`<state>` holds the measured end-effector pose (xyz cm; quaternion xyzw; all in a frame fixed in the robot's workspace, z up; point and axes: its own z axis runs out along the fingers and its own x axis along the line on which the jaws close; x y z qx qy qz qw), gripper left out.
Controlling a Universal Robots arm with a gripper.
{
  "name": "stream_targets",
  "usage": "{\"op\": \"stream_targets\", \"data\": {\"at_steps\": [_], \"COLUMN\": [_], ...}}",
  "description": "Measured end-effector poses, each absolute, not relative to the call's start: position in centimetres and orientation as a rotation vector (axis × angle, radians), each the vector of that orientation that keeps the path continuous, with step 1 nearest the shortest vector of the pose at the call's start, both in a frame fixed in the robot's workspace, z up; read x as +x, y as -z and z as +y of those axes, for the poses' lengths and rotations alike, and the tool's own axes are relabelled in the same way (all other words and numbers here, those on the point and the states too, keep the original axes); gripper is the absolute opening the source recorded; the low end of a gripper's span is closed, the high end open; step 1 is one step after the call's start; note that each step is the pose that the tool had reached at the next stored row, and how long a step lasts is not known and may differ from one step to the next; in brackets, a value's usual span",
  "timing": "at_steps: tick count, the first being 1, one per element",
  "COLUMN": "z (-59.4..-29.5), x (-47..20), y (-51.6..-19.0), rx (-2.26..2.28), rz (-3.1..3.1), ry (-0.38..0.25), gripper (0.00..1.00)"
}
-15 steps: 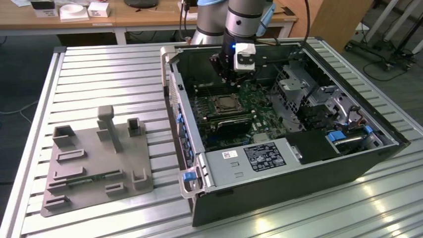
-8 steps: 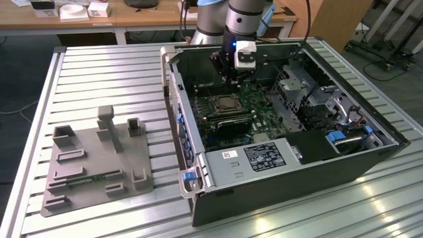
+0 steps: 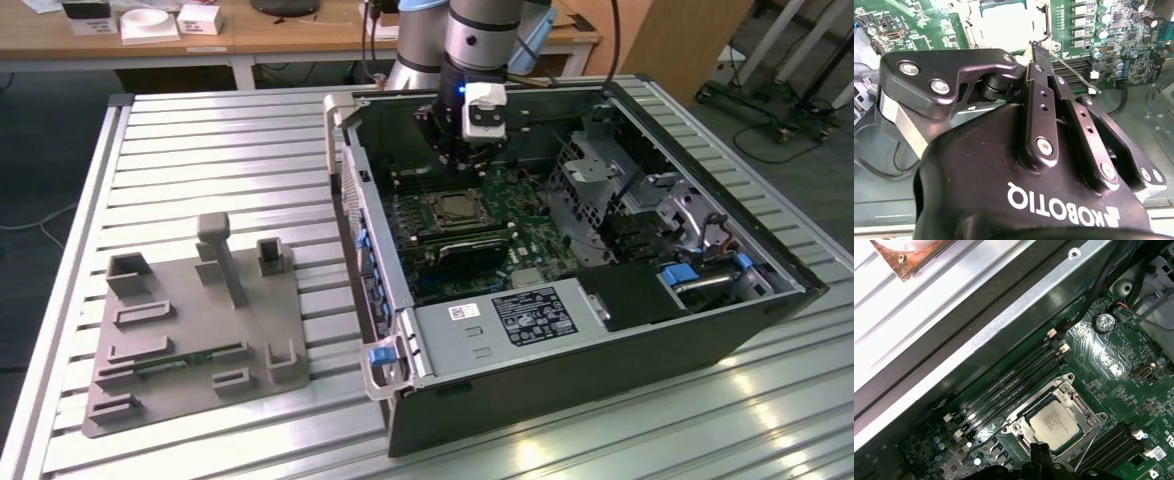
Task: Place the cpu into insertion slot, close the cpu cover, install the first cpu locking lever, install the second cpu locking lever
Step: 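Install the first cpu locking lever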
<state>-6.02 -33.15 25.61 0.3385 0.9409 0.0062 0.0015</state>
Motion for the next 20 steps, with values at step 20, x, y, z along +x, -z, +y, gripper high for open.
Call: {"op": "stream_targets", "data": {"at_steps": [20], "z": [-33.15], "x": [-6.47], "y": [-25.61], "rx": [1.063], "rz": [2.954], "ry": [-0.022], "gripper": [0.1]}}
